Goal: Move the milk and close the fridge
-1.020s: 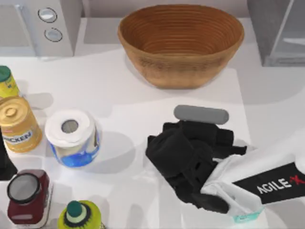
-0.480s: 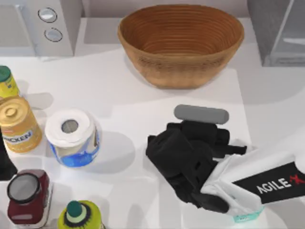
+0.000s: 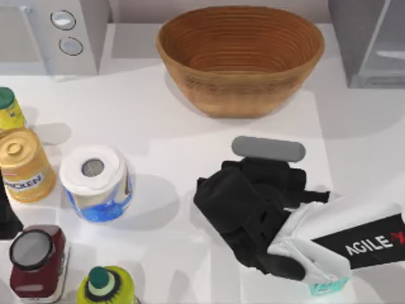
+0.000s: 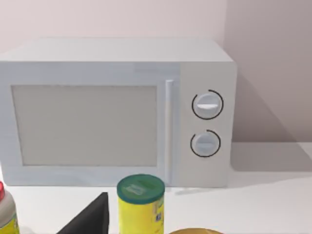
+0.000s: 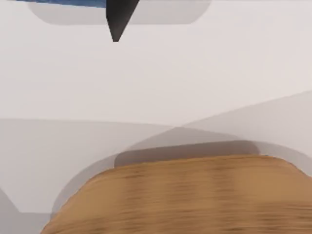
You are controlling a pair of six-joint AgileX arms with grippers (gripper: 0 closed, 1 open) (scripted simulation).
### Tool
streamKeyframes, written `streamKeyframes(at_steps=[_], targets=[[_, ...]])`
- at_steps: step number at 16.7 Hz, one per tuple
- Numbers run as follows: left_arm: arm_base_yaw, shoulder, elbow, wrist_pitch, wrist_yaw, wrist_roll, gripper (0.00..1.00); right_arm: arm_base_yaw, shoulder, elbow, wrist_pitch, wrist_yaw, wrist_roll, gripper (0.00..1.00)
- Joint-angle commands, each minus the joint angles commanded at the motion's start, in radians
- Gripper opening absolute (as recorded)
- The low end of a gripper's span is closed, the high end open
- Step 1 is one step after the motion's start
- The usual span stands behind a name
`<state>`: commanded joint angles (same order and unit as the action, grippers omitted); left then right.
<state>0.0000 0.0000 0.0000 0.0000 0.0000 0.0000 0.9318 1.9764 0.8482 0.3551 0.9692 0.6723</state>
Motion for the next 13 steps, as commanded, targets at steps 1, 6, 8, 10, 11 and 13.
streamKeyframes(at_steps=[1, 6, 8, 10, 11, 13], targets=[[0.000, 0.000, 0.000, 0.000, 0.000, 0.000, 1.00, -0.001, -0.017, 0.004, -0.021, 0.000, 0.000, 0.00], [0.000, 0.000, 0.000, 0.000, 0.000, 0.000, 1.00, 0.003, -0.073, 0.024, -0.089, -0.001, 0.001, 0.00], [0.000, 0.000, 0.000, 0.000, 0.000, 0.000, 1.00, 0.002, -0.070, 0.022, -0.086, -0.001, 0.002, 0.00], [0.000, 0.000, 0.000, 0.000, 0.000, 0.000, 1.00, -0.009, -0.080, 0.018, -0.073, -0.015, -0.007, 0.00], [0.000, 0.000, 0.000, 0.000, 0.000, 0.000, 1.00, -0.025, -0.092, 0.008, -0.052, -0.036, -0.023, 0.00], [0.000, 0.000, 0.000, 0.000, 0.000, 0.000, 1.00, -0.086, -0.135, -0.031, 0.022, -0.113, -0.081, 0.00]])
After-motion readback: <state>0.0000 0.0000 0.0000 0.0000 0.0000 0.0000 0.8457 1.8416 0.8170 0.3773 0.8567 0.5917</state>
